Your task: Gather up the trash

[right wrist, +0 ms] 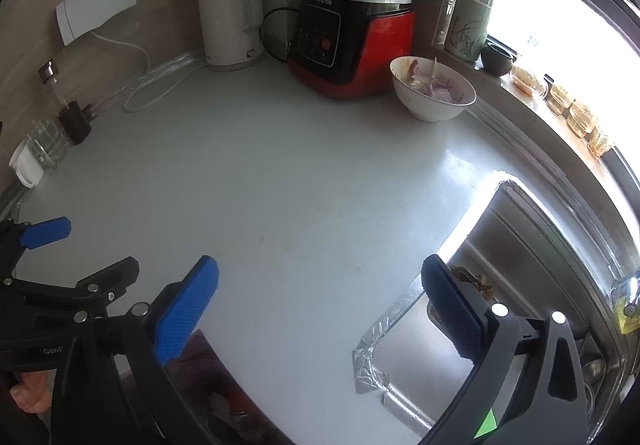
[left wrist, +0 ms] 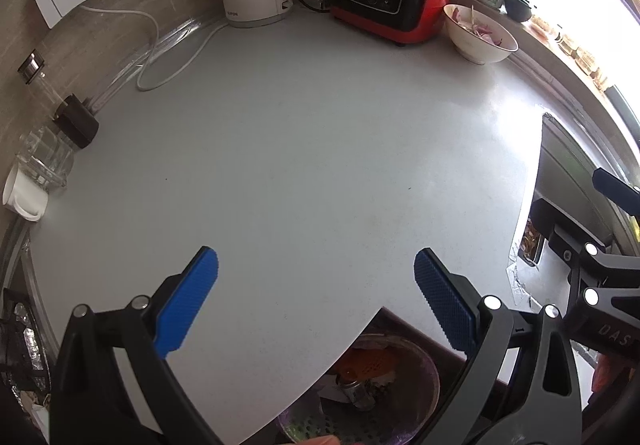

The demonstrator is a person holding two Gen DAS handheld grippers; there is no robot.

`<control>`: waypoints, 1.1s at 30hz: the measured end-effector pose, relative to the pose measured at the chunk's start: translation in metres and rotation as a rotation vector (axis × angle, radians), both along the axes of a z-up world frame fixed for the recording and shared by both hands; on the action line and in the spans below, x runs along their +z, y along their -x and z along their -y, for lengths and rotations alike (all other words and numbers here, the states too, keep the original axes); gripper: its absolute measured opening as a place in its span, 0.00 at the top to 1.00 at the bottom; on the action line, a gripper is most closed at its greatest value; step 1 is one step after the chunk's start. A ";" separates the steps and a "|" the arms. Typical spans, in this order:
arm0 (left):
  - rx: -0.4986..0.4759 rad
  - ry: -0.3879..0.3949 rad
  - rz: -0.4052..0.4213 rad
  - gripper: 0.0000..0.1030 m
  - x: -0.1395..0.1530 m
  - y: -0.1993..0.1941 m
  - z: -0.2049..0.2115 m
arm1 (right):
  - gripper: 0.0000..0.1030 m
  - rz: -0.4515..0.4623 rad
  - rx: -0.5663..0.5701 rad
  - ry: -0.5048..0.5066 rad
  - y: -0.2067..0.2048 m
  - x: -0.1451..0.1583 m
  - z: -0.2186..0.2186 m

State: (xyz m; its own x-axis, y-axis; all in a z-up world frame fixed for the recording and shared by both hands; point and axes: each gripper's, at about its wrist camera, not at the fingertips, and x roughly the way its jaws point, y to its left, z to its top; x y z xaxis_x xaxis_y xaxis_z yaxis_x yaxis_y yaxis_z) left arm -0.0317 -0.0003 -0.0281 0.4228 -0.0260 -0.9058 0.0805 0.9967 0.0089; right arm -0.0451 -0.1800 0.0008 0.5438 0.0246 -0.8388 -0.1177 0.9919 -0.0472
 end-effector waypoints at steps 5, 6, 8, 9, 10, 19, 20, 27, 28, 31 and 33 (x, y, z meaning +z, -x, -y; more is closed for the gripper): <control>-0.009 0.002 -0.011 0.08 -0.004 0.008 -0.003 | 0.02 -0.022 -0.002 0.002 0.008 -0.006 0.000; -0.009 0.002 -0.012 0.08 -0.003 0.010 -0.004 | 0.02 -0.025 -0.004 0.004 0.011 -0.006 0.000; -0.012 -0.002 -0.010 0.08 -0.003 0.016 -0.005 | 0.02 -0.032 -0.005 0.006 0.018 -0.008 0.000; -0.015 -0.007 -0.009 0.08 -0.003 0.019 -0.005 | 0.02 -0.035 -0.004 0.007 0.021 -0.009 0.001; -0.019 -0.013 -0.006 0.08 -0.003 0.022 -0.005 | 0.02 -0.040 -0.001 0.010 0.025 -0.009 0.000; -0.080 -0.051 0.000 0.08 -0.003 0.058 0.001 | 0.02 -0.105 0.041 0.042 0.075 -0.021 -0.003; -0.090 -0.054 -0.005 0.08 -0.004 0.064 0.003 | 0.02 -0.114 0.045 0.041 0.080 -0.023 -0.003; -0.144 -0.068 -0.046 0.08 -0.017 0.093 0.011 | 0.02 -0.189 0.082 0.046 0.119 -0.044 -0.011; -0.149 -0.062 -0.057 0.08 -0.019 0.097 0.011 | 0.02 -0.203 0.089 0.046 0.126 -0.048 -0.013; -0.170 -0.041 -0.098 0.08 -0.027 0.109 0.013 | 0.02 -0.238 0.104 0.030 0.144 -0.058 -0.017; -0.194 -0.044 -0.115 0.08 -0.033 0.118 0.016 | 0.02 -0.263 0.108 0.021 0.153 -0.066 -0.019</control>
